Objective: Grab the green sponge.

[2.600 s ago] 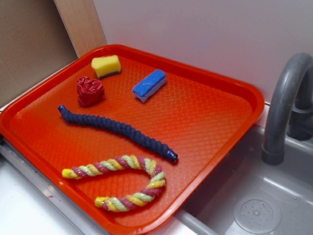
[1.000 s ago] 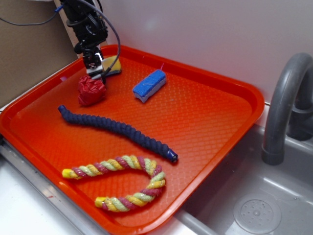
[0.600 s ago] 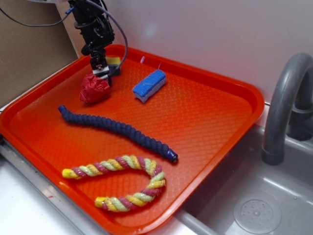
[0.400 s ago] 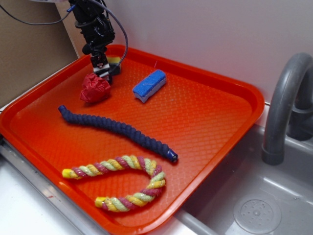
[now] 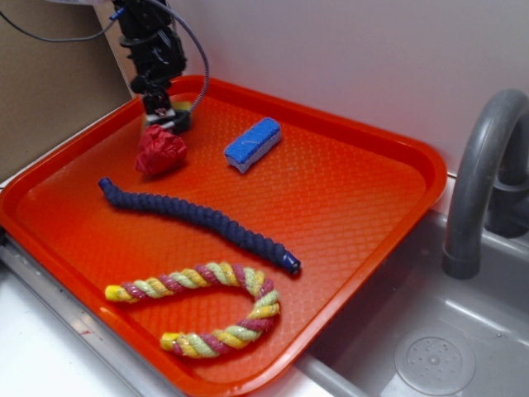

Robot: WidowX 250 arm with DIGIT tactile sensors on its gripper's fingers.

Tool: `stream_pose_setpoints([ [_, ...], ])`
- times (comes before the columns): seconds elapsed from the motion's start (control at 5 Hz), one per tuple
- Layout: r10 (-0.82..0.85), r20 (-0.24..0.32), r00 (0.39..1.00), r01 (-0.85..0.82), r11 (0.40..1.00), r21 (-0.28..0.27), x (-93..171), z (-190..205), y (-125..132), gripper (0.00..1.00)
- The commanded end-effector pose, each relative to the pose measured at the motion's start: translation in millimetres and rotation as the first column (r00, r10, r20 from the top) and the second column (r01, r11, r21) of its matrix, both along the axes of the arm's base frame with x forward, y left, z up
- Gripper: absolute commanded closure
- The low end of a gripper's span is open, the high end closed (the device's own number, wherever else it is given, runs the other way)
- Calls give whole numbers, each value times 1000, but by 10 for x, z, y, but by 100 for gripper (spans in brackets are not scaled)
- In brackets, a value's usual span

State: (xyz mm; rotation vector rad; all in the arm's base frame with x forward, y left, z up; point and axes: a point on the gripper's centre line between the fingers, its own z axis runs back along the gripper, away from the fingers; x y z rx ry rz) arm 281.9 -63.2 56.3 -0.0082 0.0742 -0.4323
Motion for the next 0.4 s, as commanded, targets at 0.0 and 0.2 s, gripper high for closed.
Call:
stream_pose_setpoints([
  [0.0, 189, 68, 980, -192, 980, 45, -291, 1130, -453, 100],
  [0.2, 282, 75, 956, -284, 958, 22, -546, 1450, -485, 100],
])
